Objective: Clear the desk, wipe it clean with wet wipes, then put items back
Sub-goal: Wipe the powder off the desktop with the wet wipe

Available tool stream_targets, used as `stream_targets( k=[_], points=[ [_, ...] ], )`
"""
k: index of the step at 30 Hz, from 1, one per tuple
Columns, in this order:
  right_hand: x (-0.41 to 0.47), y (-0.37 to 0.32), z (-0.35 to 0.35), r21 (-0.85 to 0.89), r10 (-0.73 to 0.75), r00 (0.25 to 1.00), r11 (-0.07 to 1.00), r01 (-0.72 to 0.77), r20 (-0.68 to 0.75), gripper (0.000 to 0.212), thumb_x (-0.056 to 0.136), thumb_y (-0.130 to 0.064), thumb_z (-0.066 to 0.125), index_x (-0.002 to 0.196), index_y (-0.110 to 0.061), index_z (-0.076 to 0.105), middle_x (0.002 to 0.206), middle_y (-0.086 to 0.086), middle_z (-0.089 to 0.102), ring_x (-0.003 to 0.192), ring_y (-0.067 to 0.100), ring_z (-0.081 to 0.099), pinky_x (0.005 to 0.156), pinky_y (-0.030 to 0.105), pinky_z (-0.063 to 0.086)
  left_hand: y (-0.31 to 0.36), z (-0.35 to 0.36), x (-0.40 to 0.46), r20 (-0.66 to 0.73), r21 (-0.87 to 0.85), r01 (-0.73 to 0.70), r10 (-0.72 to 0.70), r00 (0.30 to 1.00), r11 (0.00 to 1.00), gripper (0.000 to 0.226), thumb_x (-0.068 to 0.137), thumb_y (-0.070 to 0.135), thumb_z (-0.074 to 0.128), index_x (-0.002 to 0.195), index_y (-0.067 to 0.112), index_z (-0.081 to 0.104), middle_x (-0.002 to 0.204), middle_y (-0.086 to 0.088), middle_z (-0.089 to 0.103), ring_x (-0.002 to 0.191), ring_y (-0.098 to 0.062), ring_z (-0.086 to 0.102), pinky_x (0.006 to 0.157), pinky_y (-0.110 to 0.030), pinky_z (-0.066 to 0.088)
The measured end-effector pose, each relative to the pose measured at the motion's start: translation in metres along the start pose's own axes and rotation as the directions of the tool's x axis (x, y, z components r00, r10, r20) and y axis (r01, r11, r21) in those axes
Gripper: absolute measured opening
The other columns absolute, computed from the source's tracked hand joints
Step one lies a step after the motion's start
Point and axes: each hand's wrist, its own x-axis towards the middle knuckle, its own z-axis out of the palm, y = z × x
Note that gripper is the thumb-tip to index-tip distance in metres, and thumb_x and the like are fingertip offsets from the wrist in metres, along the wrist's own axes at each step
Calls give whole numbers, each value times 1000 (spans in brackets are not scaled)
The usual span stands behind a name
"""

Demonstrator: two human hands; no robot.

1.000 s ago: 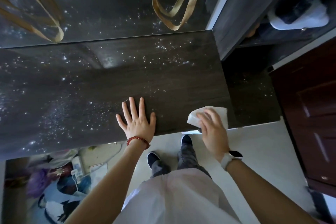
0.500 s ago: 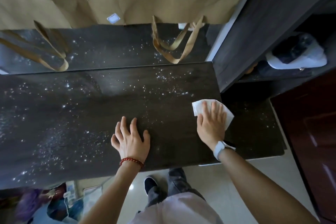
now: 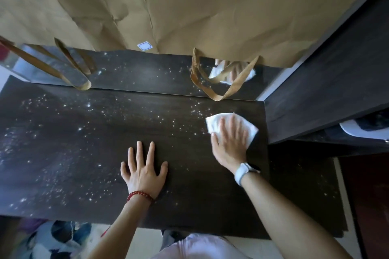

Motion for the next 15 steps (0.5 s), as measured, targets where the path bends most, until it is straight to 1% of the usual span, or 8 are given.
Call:
stream_targets(
  k=[1,3,5,7,9,11,13,15],
  points=[
    [-7,-19,7,-35,-174,985,984,175,19,55,85,-38,31,131,-11,46,139,22,43,128,43,37,108,51,16,-1,0,0,2,6,-4,4,1000,1000,64,88,52,37,141,37,7,155,3,-6,142,-20,-11,114,-47,-2],
    [-34,-36,14,-80,-494,858,858,507,138,51,85,-39,32,130,-20,46,139,12,47,129,34,34,107,46,7,-3,-1,0,6,23,-12,12,1000,1000,63,88,54,35,141,37,6,155,3,-6,142,-20,-12,114,-46,-2],
    [-43,-15,10,-92,-596,783,782,617,180,47,91,-40,28,134,-25,38,142,7,44,131,26,28,108,43,4,-6,-2,0,-4,38,-25,25,1000,999,63,87,56,35,141,38,7,156,3,-4,142,-20,-10,114,-45,0],
    [-25,15,7,-127,-471,876,867,482,104,49,97,-43,13,136,-23,35,142,11,42,132,29,27,108,46,8,-7,-2,0,-24,46,-29,30,999,999,63,86,59,33,141,39,9,156,3,-1,142,-20,-7,114,-45,1],
    [9,24,-2,-88,-153,987,984,156,41,59,95,-49,5,141,-20,29,149,17,28,138,33,20,110,50,7,-7,-2,-1,-39,54,-27,29,999,998,68,79,67,22,140,40,11,156,3,2,142,-21,-5,113,-44,2],
    [36,-1,-1,-5,95,987,995,-95,132,61,93,-51,14,146,-20,14,154,16,8,142,33,2,112,53,-1,-6,-3,-1,-45,56,-23,25,999,998,76,70,70,10,140,41,13,155,4,5,142,-20,-3,112,-43,2],
    [43,-45,6,45,9,991,999,-15,136,67,87,-52,12,145,-18,19,154,18,10,141,37,2,110,56,-1,-7,-4,-1,-51,45,-26,29,998,999,77,67,69,7,139,42,17,155,5,9,142,-20,0,111,-43,4],
    [34,-87,12,16,-247,932,968,252,266,80,75,-55,-3,144,-23,21,155,13,7,142,34,-1,111,53,-3,-9,-10,2,-56,-7,-23,22,998,1000,77,68,66,6,139,39,22,154,7,15,141,-18,6,110,-43,8]
  ],
)
